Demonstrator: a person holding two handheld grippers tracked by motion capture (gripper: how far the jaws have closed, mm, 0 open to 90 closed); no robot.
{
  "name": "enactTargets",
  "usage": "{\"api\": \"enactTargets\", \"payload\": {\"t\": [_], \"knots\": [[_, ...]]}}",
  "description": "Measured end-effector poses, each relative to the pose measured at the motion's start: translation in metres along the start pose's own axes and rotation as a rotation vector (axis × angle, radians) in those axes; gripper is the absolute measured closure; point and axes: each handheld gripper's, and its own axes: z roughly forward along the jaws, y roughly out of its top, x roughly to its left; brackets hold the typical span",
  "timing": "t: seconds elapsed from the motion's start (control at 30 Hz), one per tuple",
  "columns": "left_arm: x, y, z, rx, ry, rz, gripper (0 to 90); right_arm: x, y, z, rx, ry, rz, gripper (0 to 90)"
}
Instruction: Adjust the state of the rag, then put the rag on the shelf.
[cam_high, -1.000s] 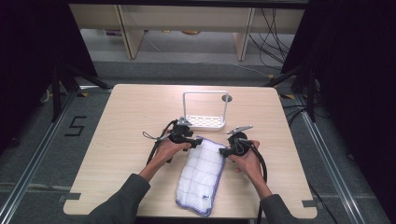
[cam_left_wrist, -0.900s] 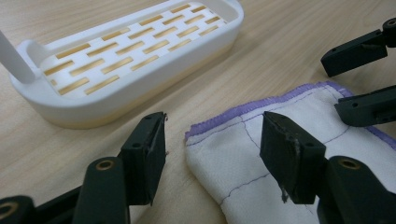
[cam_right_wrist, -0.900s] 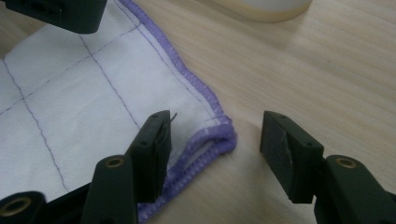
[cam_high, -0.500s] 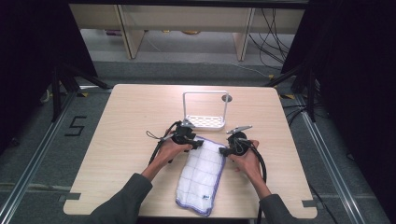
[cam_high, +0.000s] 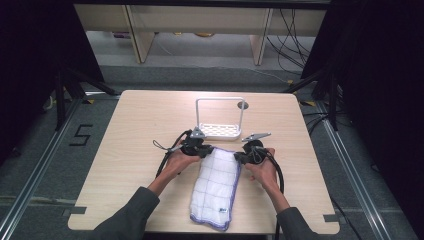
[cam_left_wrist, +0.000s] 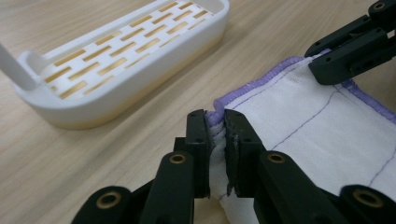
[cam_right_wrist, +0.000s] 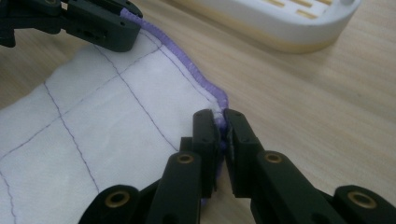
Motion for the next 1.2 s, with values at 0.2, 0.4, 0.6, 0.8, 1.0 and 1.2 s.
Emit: {"api": "enactTargets", "payload": {"t": [0.2, 0.4, 0.6, 0.8, 1.0, 1.2], "knots": [[0.002, -0.004, -0.018, -0.035, 0.008, -0.006, 80.8, 0.008, 0.007, 0.002, -0.022, 0.010, -0.029, 84.0], [0.002, -0.004, -0.031, -0.054, 0.013, -0.002, 80.8, 0.010, 0.015, 0.001, -0.068, 0.034, -0.088, 83.9], [0.004, -0.003, -0.036, -0.079, 0.007, -0.027, 81.1, 0.013, 0.019, -0.003, -0.084, 0.042, -0.090, 83.9], [0.003, 0.000, -0.044, -0.105, 0.011, -0.035, 81.3, 0.018, 0.023, -0.008, -0.109, 0.033, -0.126, 83.8], [0.002, 0.005, -0.051, -0.123, 0.007, -0.035, 81.4, 0.019, 0.026, -0.015, -0.127, 0.035, -0.129, 83.8], [0.000, 0.012, -0.064, -0.144, -0.006, -0.045, 82.7, 0.023, 0.029, -0.023, -0.137, 0.041, -0.128, 83.8]]}}
